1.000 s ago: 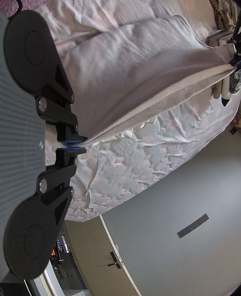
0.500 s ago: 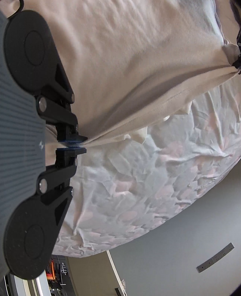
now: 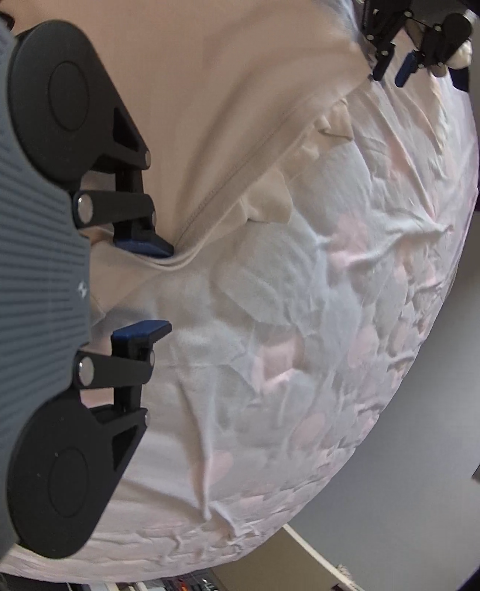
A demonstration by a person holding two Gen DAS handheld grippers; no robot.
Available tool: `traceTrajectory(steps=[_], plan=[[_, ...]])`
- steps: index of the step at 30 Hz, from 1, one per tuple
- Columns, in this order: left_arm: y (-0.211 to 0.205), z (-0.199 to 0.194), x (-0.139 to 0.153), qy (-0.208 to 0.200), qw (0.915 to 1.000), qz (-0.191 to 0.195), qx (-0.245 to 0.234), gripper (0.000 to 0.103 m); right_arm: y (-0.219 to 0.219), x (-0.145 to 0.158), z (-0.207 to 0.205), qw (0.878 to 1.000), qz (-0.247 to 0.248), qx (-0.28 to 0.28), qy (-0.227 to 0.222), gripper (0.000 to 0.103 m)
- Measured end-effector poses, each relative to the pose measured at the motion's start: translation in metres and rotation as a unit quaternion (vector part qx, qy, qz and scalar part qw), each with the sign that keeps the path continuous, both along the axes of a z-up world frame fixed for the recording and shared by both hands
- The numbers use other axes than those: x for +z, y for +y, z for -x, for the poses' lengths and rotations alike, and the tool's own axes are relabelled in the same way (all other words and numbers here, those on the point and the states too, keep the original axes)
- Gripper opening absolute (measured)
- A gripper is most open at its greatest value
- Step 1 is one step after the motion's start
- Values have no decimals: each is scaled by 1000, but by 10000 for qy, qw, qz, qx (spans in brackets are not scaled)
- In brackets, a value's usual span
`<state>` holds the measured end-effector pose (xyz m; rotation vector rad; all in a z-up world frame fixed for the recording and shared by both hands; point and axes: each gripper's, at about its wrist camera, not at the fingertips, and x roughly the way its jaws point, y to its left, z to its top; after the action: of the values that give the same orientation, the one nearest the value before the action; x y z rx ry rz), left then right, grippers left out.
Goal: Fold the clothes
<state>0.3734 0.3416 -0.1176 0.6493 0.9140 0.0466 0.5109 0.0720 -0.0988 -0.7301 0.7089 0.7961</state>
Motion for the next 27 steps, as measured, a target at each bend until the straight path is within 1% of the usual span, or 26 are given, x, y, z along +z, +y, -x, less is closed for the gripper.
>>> traceTrajectory(steps=[2,5,7,9,10,13,16,20,22,25,27], plan=[[4,4,12,-96,9996,199,167,23,-6,7,-2,9994,-189,-256,134,40],[5,16,30,-175,9992,241,276,24,-18,22,-10,9973,-250,-689,-30,40],[6,24,41,-235,9988,257,340,27,-34,38,-19,9924,-599,-1060,153,39],[9,35,52,-311,9968,551,497,30,-51,50,-22,9856,-965,-1338,356,39],[11,39,56,-324,9952,718,577,34,-58,55,-22,9820,-1121,-1450,444,39],[19,53,62,-411,9891,1166,805,41,-76,56,-14,9760,-1291,-1643,613,40],[30,63,58,-422,9790,1675,1082,44,-90,47,-5,9700,-1396,-1809,825,40],[46,66,43,-405,9601,2354,1453,47,-105,28,0,9607,-1522,-2055,1085,42],[51,63,35,-351,9549,2493,1576,47,-113,18,-5,9517,-1704,-2222,1256,42],[58,56,21,-297,9447,2746,1767,47,-121,8,-13,9380,-1996,-2412,1486,42],[66,53,12,-303,9343,2972,1947,47,-123,2,-19,9305,-2146,-2479,1633,42]])
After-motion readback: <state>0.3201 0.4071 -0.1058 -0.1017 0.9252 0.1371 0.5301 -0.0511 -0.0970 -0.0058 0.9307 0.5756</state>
